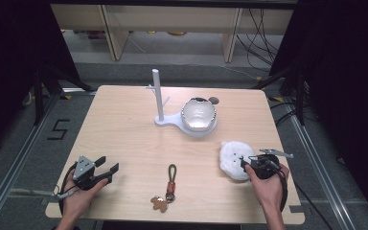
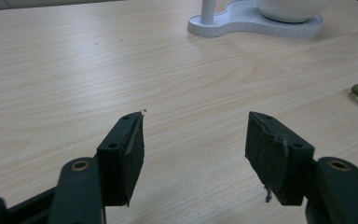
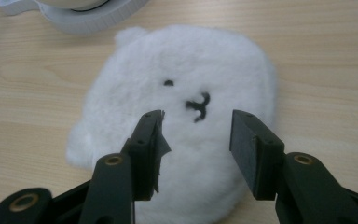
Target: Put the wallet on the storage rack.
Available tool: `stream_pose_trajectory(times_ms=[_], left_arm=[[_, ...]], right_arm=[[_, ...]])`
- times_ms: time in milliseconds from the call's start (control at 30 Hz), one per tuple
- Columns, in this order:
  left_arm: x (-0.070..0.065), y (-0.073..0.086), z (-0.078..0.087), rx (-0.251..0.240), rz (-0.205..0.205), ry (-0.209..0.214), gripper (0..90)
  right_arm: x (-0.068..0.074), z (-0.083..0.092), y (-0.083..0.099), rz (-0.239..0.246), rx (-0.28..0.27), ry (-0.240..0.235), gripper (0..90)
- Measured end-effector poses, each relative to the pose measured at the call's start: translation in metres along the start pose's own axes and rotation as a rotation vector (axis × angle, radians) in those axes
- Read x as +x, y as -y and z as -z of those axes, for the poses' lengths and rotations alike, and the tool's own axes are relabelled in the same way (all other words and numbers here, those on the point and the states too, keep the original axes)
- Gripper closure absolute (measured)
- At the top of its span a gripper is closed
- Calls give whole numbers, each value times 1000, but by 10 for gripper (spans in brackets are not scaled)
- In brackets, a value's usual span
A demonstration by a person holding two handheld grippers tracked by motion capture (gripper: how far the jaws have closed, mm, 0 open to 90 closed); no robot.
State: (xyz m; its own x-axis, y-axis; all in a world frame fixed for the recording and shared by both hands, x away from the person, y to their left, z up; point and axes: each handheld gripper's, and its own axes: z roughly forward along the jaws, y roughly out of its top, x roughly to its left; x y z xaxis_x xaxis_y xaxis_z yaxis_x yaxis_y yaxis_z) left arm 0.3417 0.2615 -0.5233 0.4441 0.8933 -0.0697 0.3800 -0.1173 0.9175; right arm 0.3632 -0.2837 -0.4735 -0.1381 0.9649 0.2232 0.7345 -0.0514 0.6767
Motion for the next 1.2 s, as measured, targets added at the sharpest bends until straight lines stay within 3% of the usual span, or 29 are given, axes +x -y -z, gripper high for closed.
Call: stream_pose_trajectory(times_ms=[33, 67, 100, 133, 167, 200, 233, 267, 367, 400, 433, 500, 533, 600, 667, 700, 733, 767, 800, 867, 967, 1000, 1067, 1100, 1200], left_arm=[[0, 0, 0, 0, 0, 0, 364], [-1, -1, -1, 10, -6, -3, 363], [-1, -1, -1, 10, -6, -3, 361], [-2, -1, -2, 4, -4, 6, 361], [-2, -1, -4, 8, -3, 5, 360], [-2, -1, -4, 8, -3, 5, 360], [-2, -2, -3, 12, 1, -1, 359], [-2, -2, -3, 12, 1, -1, 359], [-1, -1, -3, 1, 12, 0, 359], [-1, -1, -3, -4, 15, 6, 359], [-1, -1, -3, -4, 13, 6, 359], [-1, -1, -3, -4, 14, 9, 359], [-1, -1, -2, -1, 12, 7, 360], [-1, -1, -2, -2, 12, 11, 360], [0, -1, -2, -3, 21, 15, 360], [0, -1, -2, -3, 21, 15, 360], [0, -1, -2, -4, 21, 14, 360], [0, -1, -2, -6, 21, 13, 360], [0, -1, -2, 0, 18, 10, 360], [0, -1, -2, 2, 15, 13, 360], [-1, -1, -3, -1, 15, 17, 360], [-1, -1, -3, 6, 11, 13, 360], [-1, -1, -3, -4, 12, 18, 360], [-1, -1, -3, -3, 12, 19, 360], [-1, -1, -3, -3, 15, 21, 360]], right_arm=[[-2, 1, -2, -8, 25, 11, 543], [-2, 3, -4, -48, 63, 25, 528], [-2, 3, -4, -48, 63, 25, 528], [-8, 3, -4, 0, 76, 22, 514], [-11, 2, -9, -23, 128, 5, 501], [-11, 2, -9, -23, 128, 5, 501], [-17, 0, -13, -18, 180, 17, 496], [-16, 0, -17, -65, 243, 20, 494], [-19, -1, -25, -67, 271, 26, 500], [-23, -5, -28, -65, 274, -20, 506], [-26, -8, -39, -50, 333, -23, 511], [-29, -10, -44, -24, 341, -31, 512], [-30, -14, -57, -5, 358, -30, 509], [-30, -16, -63, -8, 369, -30, 500], [-32, -30, -80, -69, 406, -20, 468], [-32, -30, -80, -69, 406, -20, 468], [-34, -38, -88, -113, 476, 0, 448], [-34, -38, -88, -113, 476, 0, 448], [-40, -45, -92, -58, 486, -3, 435], [-41, -51, -95, -69, 513, -13, 432], [-39, -56, -96, -77, 507, 0, 426], [-41, -60, -98, -46, 514, -8, 422], [-40, -63, -97, -49, 496, -12, 421], [-38, -64, -99, -58, 537, -2, 421], [-37, -69, -98, -36, 548, -9, 427]])
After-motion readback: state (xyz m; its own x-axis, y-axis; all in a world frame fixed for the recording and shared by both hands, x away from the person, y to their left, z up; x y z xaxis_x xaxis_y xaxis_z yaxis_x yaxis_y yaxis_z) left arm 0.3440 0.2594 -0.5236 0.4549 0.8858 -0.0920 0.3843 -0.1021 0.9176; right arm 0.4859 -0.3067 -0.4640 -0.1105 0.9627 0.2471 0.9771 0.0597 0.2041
